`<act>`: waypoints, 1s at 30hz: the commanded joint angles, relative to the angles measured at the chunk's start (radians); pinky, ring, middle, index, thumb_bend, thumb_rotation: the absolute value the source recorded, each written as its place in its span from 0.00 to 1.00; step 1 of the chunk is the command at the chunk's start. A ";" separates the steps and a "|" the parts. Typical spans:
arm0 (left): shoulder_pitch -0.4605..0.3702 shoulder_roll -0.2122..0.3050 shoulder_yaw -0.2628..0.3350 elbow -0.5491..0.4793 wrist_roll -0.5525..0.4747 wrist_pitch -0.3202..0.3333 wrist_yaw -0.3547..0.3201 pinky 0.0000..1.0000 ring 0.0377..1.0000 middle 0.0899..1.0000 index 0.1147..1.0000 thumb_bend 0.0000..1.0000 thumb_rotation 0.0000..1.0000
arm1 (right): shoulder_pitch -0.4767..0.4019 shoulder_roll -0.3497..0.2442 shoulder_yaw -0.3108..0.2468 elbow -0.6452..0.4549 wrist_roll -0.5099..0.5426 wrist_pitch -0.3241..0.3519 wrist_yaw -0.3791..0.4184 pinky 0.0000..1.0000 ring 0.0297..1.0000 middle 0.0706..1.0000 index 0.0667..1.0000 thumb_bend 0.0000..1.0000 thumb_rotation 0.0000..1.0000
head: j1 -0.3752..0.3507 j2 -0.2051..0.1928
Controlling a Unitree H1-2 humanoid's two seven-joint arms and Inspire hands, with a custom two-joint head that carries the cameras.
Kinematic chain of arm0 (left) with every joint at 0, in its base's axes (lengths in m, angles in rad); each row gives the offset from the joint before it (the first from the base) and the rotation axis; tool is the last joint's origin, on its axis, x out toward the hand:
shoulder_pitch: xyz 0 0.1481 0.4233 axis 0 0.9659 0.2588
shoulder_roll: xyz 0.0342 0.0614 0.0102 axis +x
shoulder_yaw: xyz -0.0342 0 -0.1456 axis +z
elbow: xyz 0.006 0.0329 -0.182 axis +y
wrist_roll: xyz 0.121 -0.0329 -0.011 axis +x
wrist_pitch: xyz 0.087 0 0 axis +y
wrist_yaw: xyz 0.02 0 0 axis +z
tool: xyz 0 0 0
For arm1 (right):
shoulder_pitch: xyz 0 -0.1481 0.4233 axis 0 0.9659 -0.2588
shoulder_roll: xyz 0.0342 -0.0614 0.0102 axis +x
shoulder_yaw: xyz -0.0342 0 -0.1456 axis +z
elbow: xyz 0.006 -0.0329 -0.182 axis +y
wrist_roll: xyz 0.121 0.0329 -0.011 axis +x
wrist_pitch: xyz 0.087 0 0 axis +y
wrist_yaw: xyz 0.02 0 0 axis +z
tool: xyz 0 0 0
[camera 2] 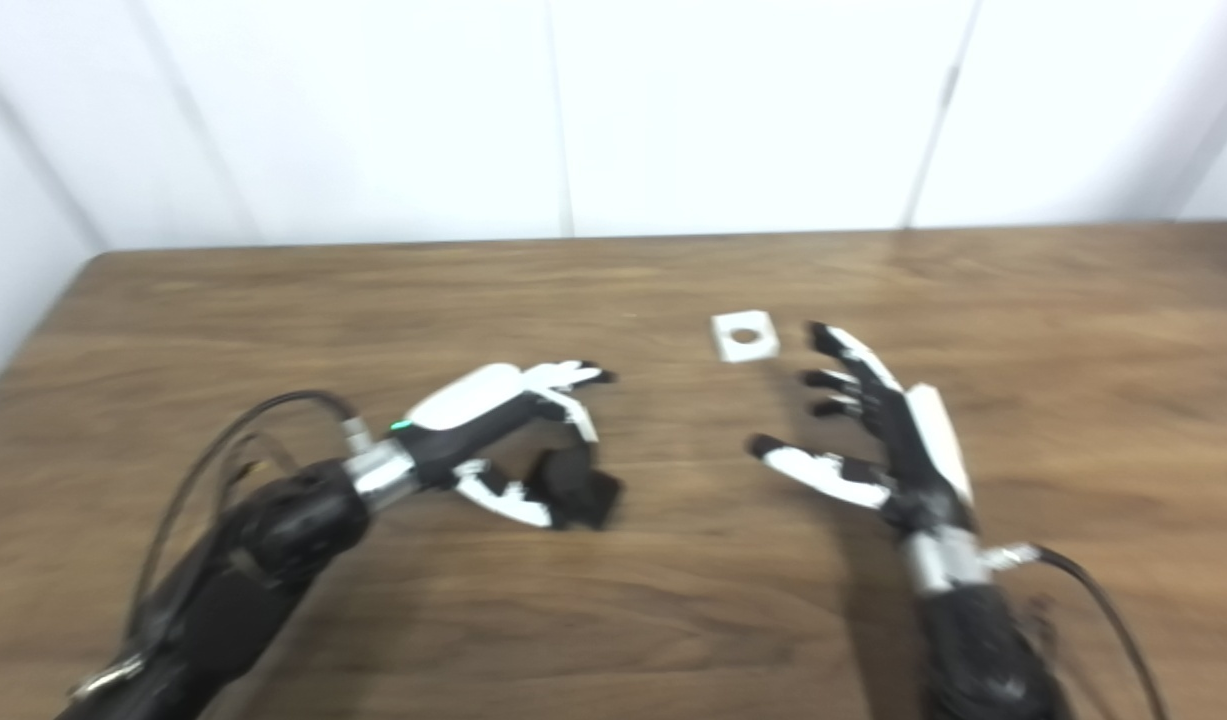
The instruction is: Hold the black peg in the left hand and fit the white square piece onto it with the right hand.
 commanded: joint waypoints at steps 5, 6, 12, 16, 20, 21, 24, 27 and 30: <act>0.028 0.056 -0.004 0.013 -0.006 -0.054 -0.028 1.00 1.00 0.94 0.43 0.52 0.07 | -0.049 0.034 0.021 -0.003 -0.036 -0.021 -0.041 0.68 0.80 0.90 0.91 0.68 0.38 | -0.106 -0.036; 0.029 0.057 -0.003 0.016 -0.009 -0.060 -0.027 0.99 1.00 0.93 0.43 0.52 0.07 | -0.053 0.035 0.022 -0.002 -0.041 -0.018 -0.044 0.69 0.81 0.90 0.91 0.68 0.37 | -0.119 -0.042; 0.025 0.054 0.000 0.045 -0.018 -0.089 -0.020 0.98 1.00 0.93 0.43 0.52 0.07 | -0.087 0.029 0.021 0.015 -0.070 -0.036 -0.061 0.69 0.82 0.90 0.90 0.68 0.38 | -0.145 -0.061; 0.026 0.054 0.005 0.045 -0.019 -0.086 -0.021 0.97 1.00 0.92 0.43 0.52 0.07 | -0.117 0.018 0.023 0.029 -0.081 -0.031 -0.068 0.69 0.81 0.89 0.89 0.69 0.39 | -0.141 -0.063; 0.025 0.055 0.008 0.047 -0.025 -0.088 -0.021 0.97 1.00 0.92 0.43 0.52 0.07 | -0.178 -0.010 0.021 0.042 -0.121 0.001 -0.064 0.67 0.79 0.87 0.86 0.71 0.39 | -0.141 -0.067; 0.024 0.055 0.009 0.049 -0.028 -0.091 -0.022 0.97 1.00 0.93 0.43 0.52 0.07 | -0.198 -0.020 0.018 0.046 -0.132 0.015 -0.059 0.67 0.79 0.87 0.85 0.72 0.38 | -0.141 -0.067; 0.024 0.057 0.010 0.050 -0.032 -0.097 -0.020 0.98 1.00 0.93 0.43 0.52 0.07 | -0.264 -0.067 0.028 0.065 -0.188 0.047 -0.044 0.68 0.81 0.87 0.85 0.70 0.36 | -0.138 -0.069; 0.029 0.059 0.012 0.048 -0.032 -0.096 -0.018 0.98 1.00 0.93 0.43 0.52 0.07 | -0.330 -0.111 0.037 0.102 -0.199 0.074 -0.009 0.69 0.83 0.89 0.85 0.70 0.35 | -0.138 -0.073; 0.038 0.059 0.014 0.047 -0.031 -0.094 -0.016 0.98 1.00 0.93 0.43 0.52 0.07 | -0.401 -0.147 0.055 0.147 -0.213 0.092 0.025 0.68 0.83 0.88 0.85 0.73 0.36 | -0.134 -0.075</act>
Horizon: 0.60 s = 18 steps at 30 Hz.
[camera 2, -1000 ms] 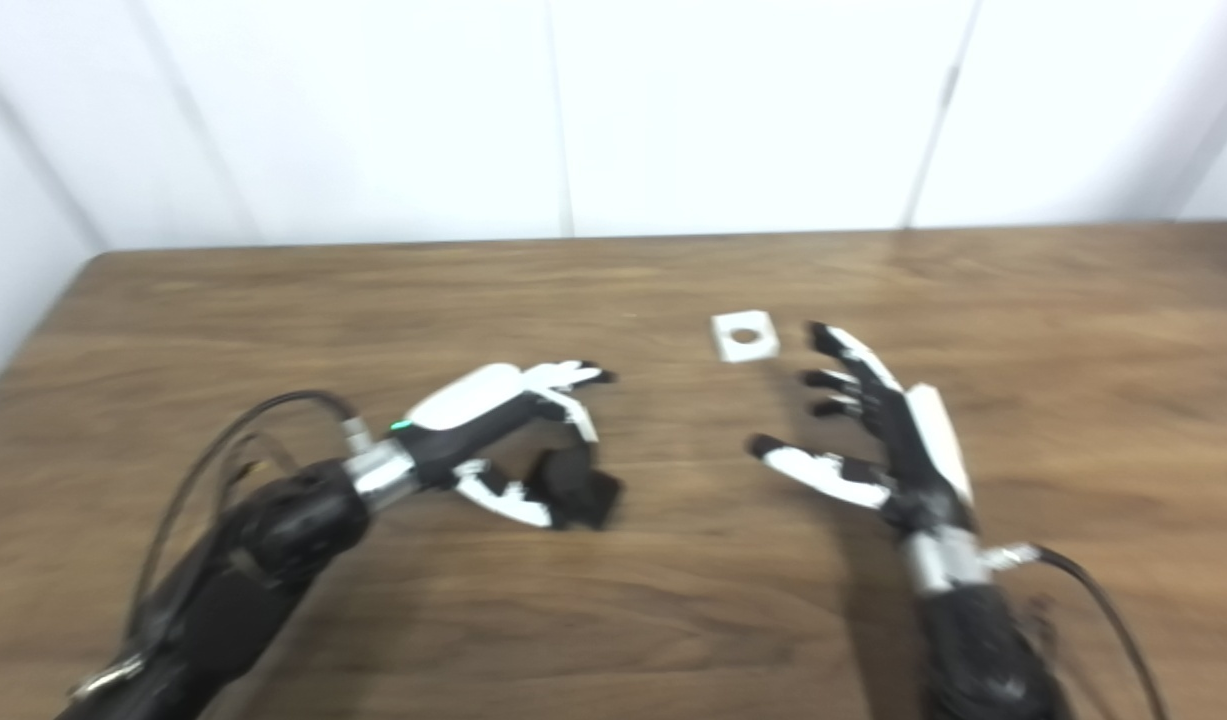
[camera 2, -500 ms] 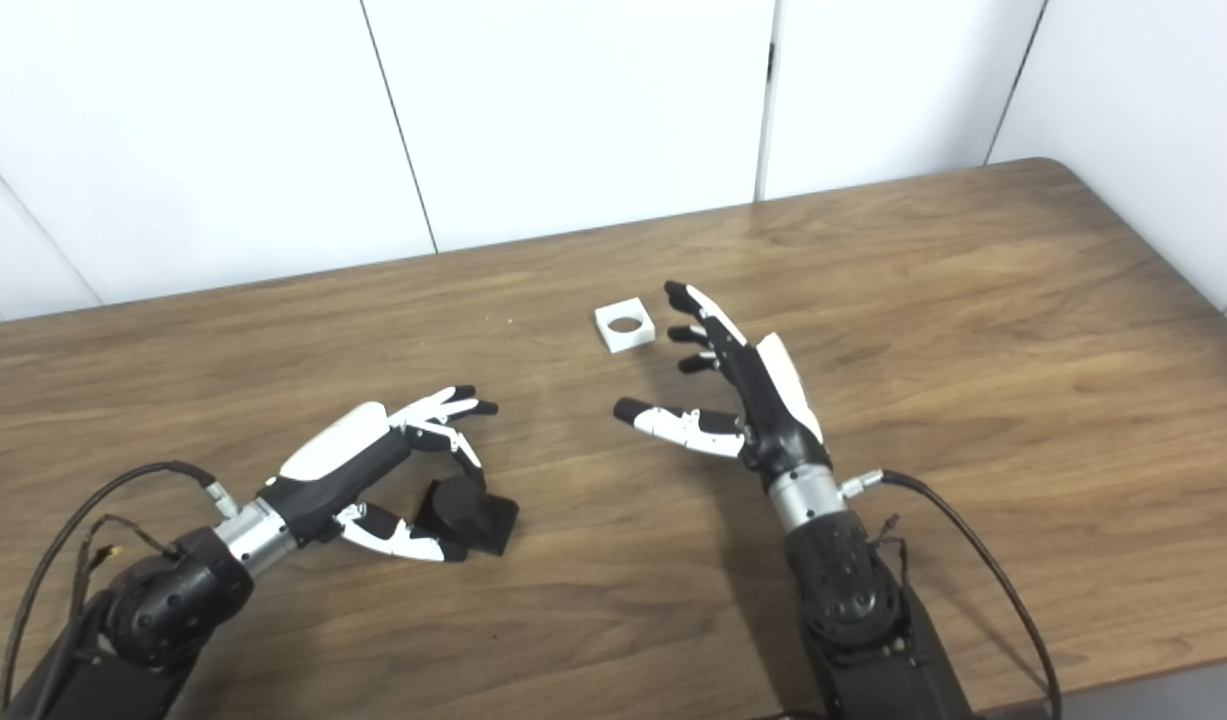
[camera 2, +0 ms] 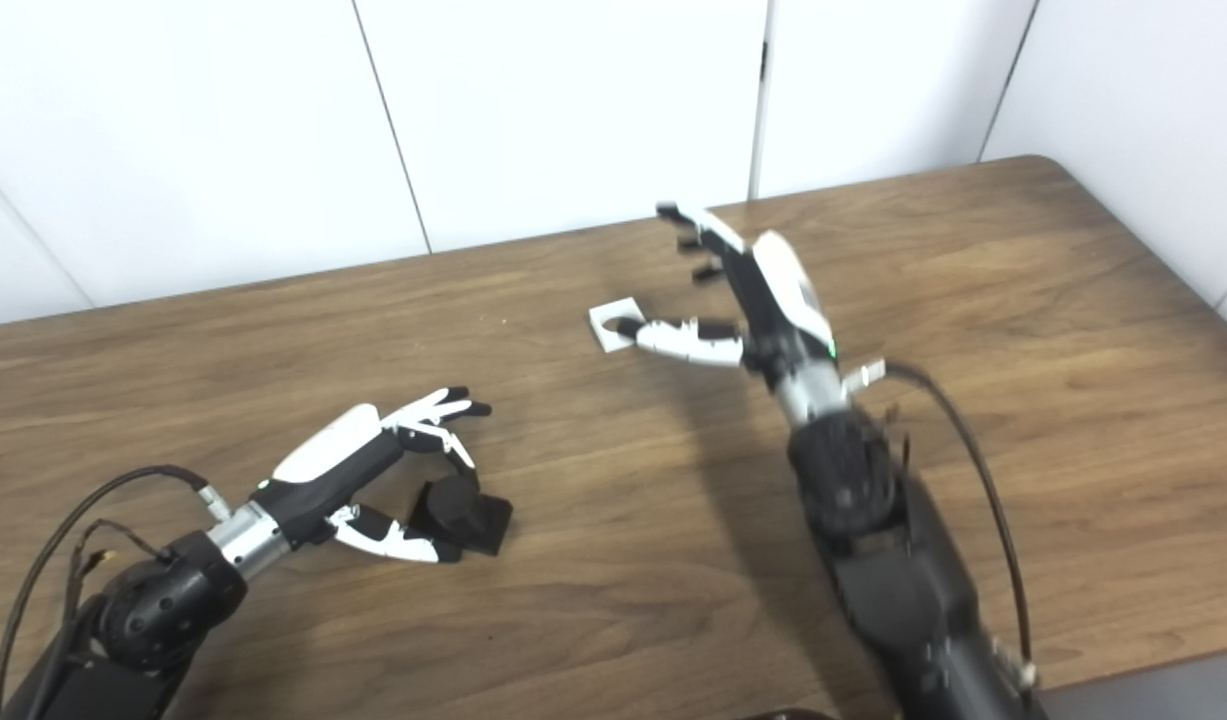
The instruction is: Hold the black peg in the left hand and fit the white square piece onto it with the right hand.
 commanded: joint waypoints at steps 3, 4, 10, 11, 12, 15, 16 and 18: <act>0.021 0.034 0.000 0.007 0.034 0.004 -0.018 0.98 1.00 0.93 0.43 0.52 0.07 | -0.129 -0.059 0.043 0.039 -0.035 0.028 0.070 0.70 0.86 0.90 0.86 0.72 0.40 | 0.002 0.000; 0.023 0.034 0.001 0.005 0.031 0.008 -0.021 0.98 1.00 0.93 0.43 0.52 0.07 | -0.157 -0.076 0.061 0.059 -0.052 0.040 0.095 0.71 0.86 0.91 0.86 0.72 0.40 | 0.005 0.000; 0.029 0.034 0.004 -0.001 0.029 0.008 -0.020 0.98 1.00 0.93 0.43 0.52 0.07 | -0.281 -0.146 0.148 0.189 -0.105 0.040 0.189 0.68 0.89 0.95 0.87 0.78 0.42 | 0.011 0.000; 0.030 0.034 0.004 -0.003 0.028 0.009 -0.021 0.98 1.00 0.93 0.43 0.52 0.07 | -0.297 -0.154 0.159 0.210 -0.108 0.035 0.199 0.69 0.89 0.95 0.87 0.78 0.42 | 0.011 0.000; 0.032 0.033 0.005 -0.005 0.028 0.011 -0.022 0.98 1.00 0.93 0.43 0.52 0.07 | -0.319 -0.165 0.177 0.241 -0.114 0.026 0.215 0.70 0.90 0.95 0.87 0.79 0.43 | 0.013 -0.001; 0.035 0.032 0.005 -0.003 0.030 0.009 -0.018 0.97 1.00 0.93 0.43 0.52 0.07 | -0.366 -0.186 0.214 0.308 -0.122 0.004 0.245 0.72 0.91 0.96 0.87 0.80 0.43 | 0.015 -0.001; 0.036 0.031 0.006 -0.001 0.031 0.006 -0.015 0.97 0.99 0.93 0.43 0.52 0.07 | -0.384 -0.192 0.227 0.337 -0.123 -0.007 0.257 0.73 0.91 0.96 0.86 0.81 0.43 | 0.015 -0.002; 0.037 0.031 0.006 0.000 0.033 0.005 -0.013 0.96 0.99 0.92 0.43 0.52 0.07 | -0.412 -0.199 0.244 0.378 -0.123 -0.018 0.277 0.75 0.92 0.96 0.85 0.83 0.43 | 0.016 -0.005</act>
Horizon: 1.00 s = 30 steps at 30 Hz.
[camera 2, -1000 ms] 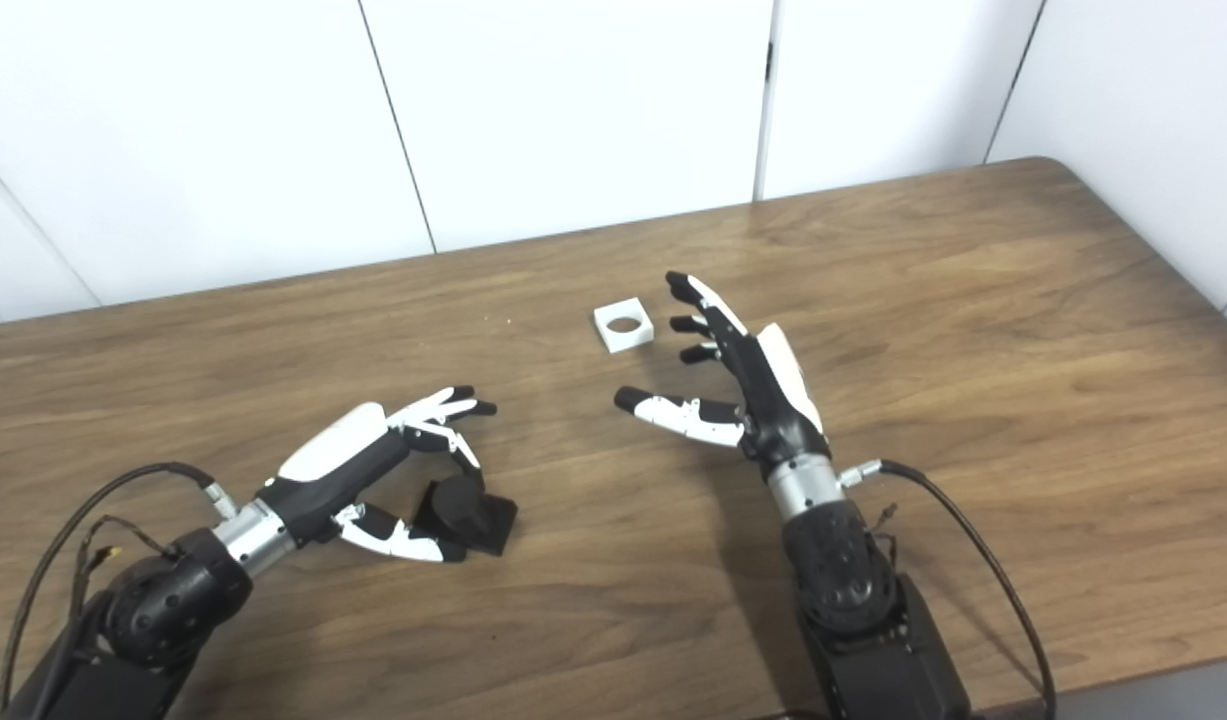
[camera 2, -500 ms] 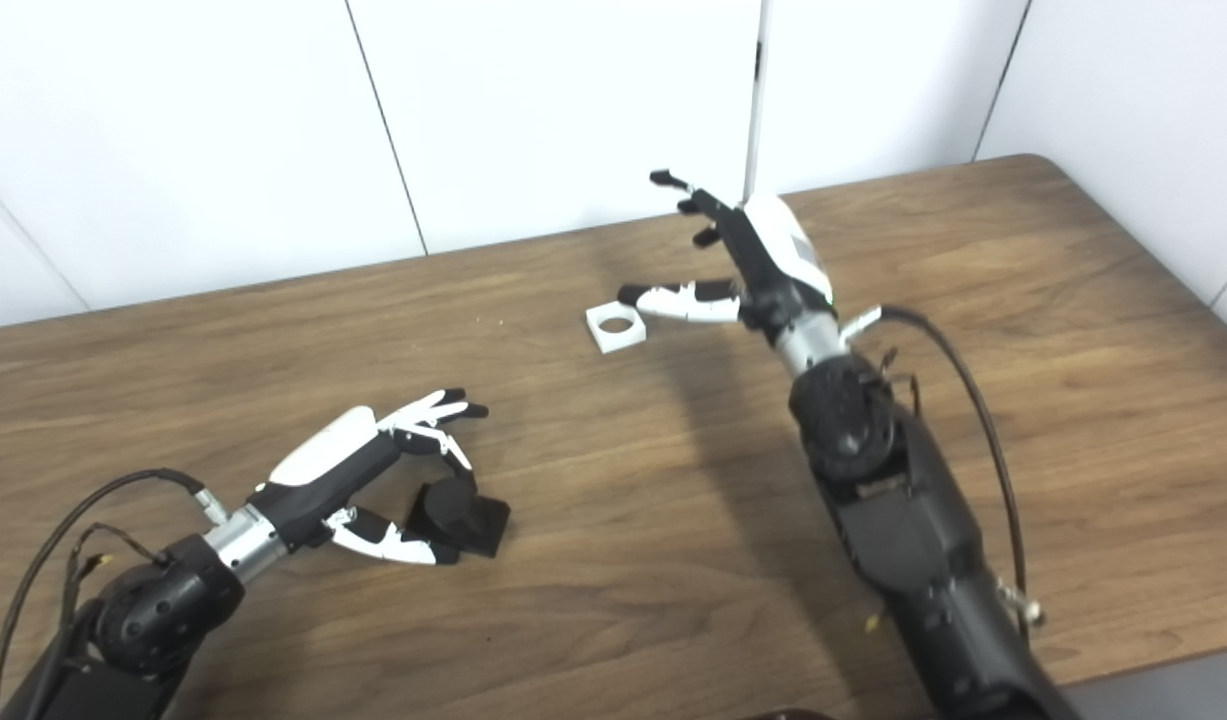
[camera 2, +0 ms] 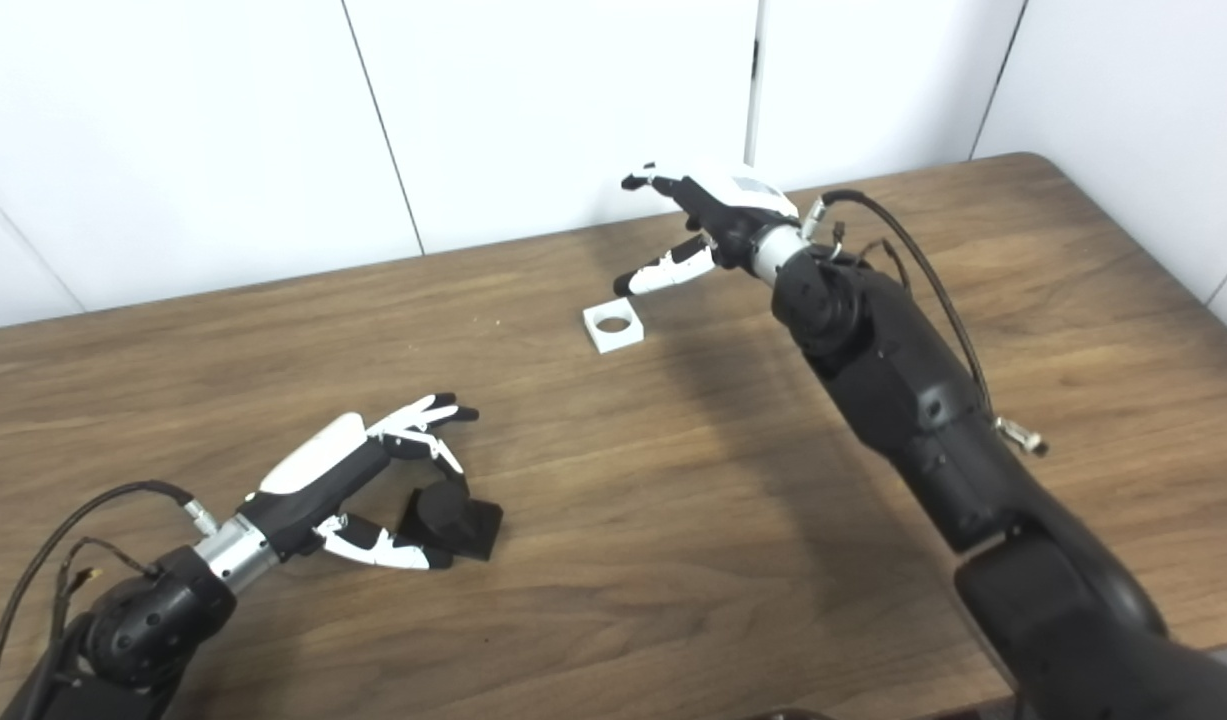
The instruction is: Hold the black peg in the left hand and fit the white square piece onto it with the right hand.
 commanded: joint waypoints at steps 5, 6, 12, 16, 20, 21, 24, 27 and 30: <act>0.018 0.030 -0.010 0.004 0.045 0.003 -0.017 0.96 0.99 0.92 0.43 0.52 0.07 | -0.135 -0.014 0.044 0.072 -0.034 -0.007 0.049 0.84 0.96 0.98 0.83 0.79 0.37 | -0.001 0.002; 0.019 0.028 -0.010 0.004 0.046 0.004 -0.016 0.96 0.99 0.92 0.43 0.52 0.07 | -0.144 -0.010 0.045 0.087 -0.030 -0.006 0.054 0.85 0.96 0.98 0.83 0.79 0.36 | 0.001 0.002; 0.022 0.026 -0.014 -0.002 0.050 0.021 -0.018 0.97 1.00 0.93 0.43 0.52 0.07 | -0.176 -0.002 0.056 0.125 -0.004 0.005 0.120 0.98 1.00 1.00 0.82 0.85 0.40 | 0.009 0.006; 0.023 0.025 -0.015 -0.006 0.052 0.026 -0.018 0.97 1.00 0.93 0.43 0.52 0.07 | -0.183 -0.010 0.073 0.121 0.003 0.014 0.187 1.00 1.00 1.00 0.82 0.89 0.45 | 0.013 0.008; 0.025 0.024 -0.015 -0.009 0.050 0.030 -0.020 0.98 1.00 0.93 0.43 0.52 0.07 | -0.169 -0.011 0.076 0.109 0.015 0.016 0.227 1.00 1.00 1.00 0.81 0.94 0.47 | 0.017 0.009; 0.025 0.024 -0.015 -0.009 0.052 0.031 -0.019 0.98 1.00 0.93 0.43 0.52 0.07 | -0.165 -0.010 0.075 0.107 0.019 0.013 0.232 1.00 1.00 1.00 0.80 0.95 0.46 | 0.017 0.010; 0.025 0.023 -0.016 -0.012 0.049 0.039 -0.023 0.98 1.00 0.93 0.43 0.52 0.07 | -0.152 -0.006 0.075 0.100 0.027 0.012 0.244 1.00 1.00 1.00 0.79 0.94 0.45 | 0.016 0.012; 0.023 0.022 -0.019 -0.009 0.052 0.034 -0.019 0.98 1.00 0.93 0.43 0.52 0.07 | -0.139 -0.003 0.082 0.100 0.033 0.011 0.253 1.00 1.00 1.00 0.79 0.94 0.45 | 0.020 0.016; 0.024 0.021 -0.021 -0.014 0.054 0.041 -0.020 0.98 1.00 0.93 0.43 0.52 0.07 | -0.131 0.002 0.088 0.106 0.037 0.010 0.258 1.00 1.00 1.00 0.79 0.94 0.44 | 0.022 0.016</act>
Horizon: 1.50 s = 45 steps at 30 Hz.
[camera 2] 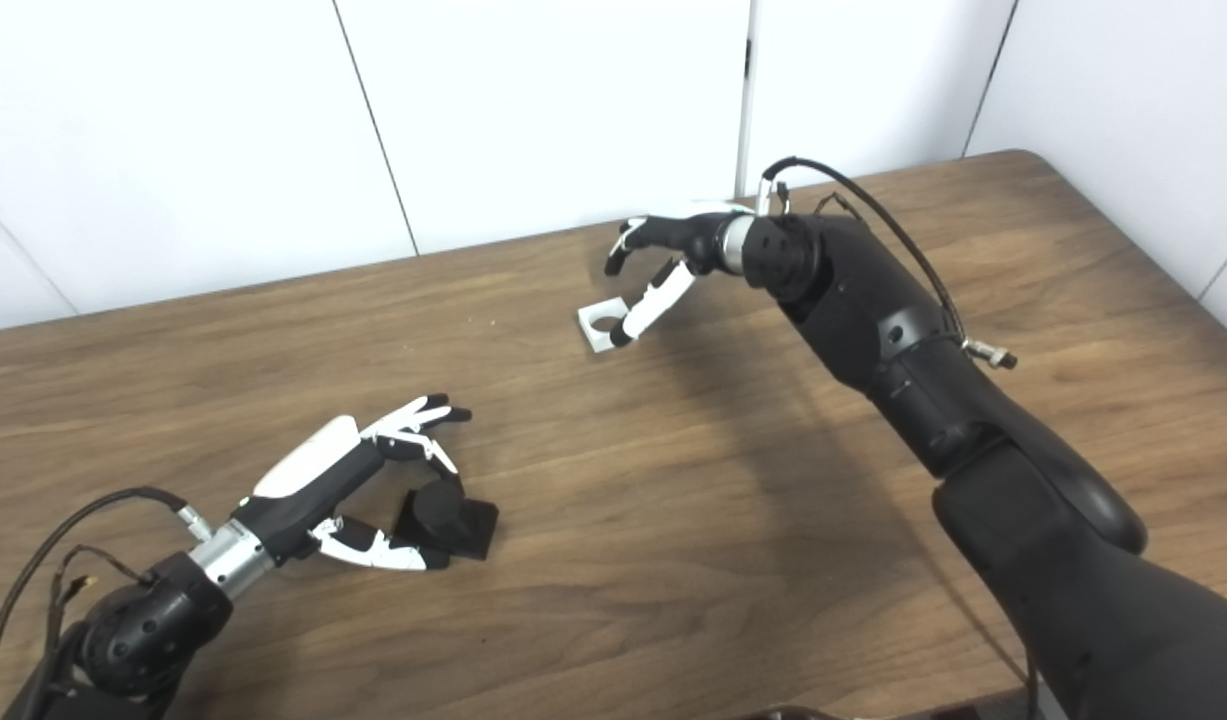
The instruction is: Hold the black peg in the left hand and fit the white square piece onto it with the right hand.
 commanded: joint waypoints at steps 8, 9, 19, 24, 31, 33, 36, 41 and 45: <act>0.017 0.021 -0.018 0.008 0.047 0.017 -0.024 0.97 1.00 0.93 0.43 0.52 0.07 | -0.015 0.016 0.014 -0.004 0.001 -0.011 -0.005 1.00 1.00 1.00 0.79 0.94 0.40 | 0.004 0.009; 0.017 0.021 -0.018 0.010 0.046 0.013 -0.023 0.97 1.00 0.93 0.43 0.52 0.07 | -0.010 0.020 0.015 -0.002 -0.001 -0.009 -0.009 1.00 1.00 1.00 0.78 0.94 0.39 | 0.005 0.010; 0.023 0.020 -0.019 -0.007 0.045 0.029 -0.028 0.99 1.00 0.93 0.43 0.52 0.07 | 0.019 0.035 0.018 0.032 0.001 -0.030 -0.065 1.00 1.00 1.00 0.77 0.88 0.36 | 0.023 0.017; 0.027 0.019 -0.020 -0.013 0.047 0.032 -0.029 0.98 1.00 0.93 0.43 0.52 0.07 | 0.016 0.043 0.025 0.069 -0.001 -0.053 -0.096 1.00 1.00 1.00 0.77 0.85 0.36 | 0.030 0.019; 0.030 0.019 -0.020 -0.020 0.053 0.032 -0.024 0.98 1.00 0.93 0.43 0.52 0.07 | 0.008 0.058 0.031 0.114 -0.006 -0.083 -0.149 1.00 1.00 0.98 0.75 0.80 0.33 | 0.041 0.025; 0.031 0.019 -0.020 -0.024 0.059 0.037 -0.023 0.97 1.00 0.93 0.43 0.52 0.07 | 0.007 0.063 0.031 0.125 -0.005 -0.099 -0.168 1.00 1.00 0.97 0.73 0.79 0.32 | 0.044 0.026; 0.032 0.017 -0.020 -0.030 0.060 0.046 -0.025 0.97 1.00 0.93 0.43 0.52 0.07 | 0.007 0.070 0.032 0.143 -0.007 -0.122 -0.200 1.00 0.99 0.96 0.70 0.76 0.31 | 0.050 0.029; 0.034 0.017 -0.020 -0.036 0.053 0.058 -0.028 0.99 1.00 0.93 0.43 0.52 0.07 | 0.015 0.081 0.033 0.162 -0.011 -0.143 -0.251 0.98 0.96 0.93 0.64 0.71 0.25 | 0.056 0.033; 0.034 0.017 -0.021 -0.037 0.051 0.060 -0.028 0.99 1.00 0.93 0.43 0.52 0.07 | 0.021 0.085 0.035 0.170 -0.014 -0.156 -0.284 0.96 0.95 0.91 0.62 0.70 0.23 | 0.056 0.034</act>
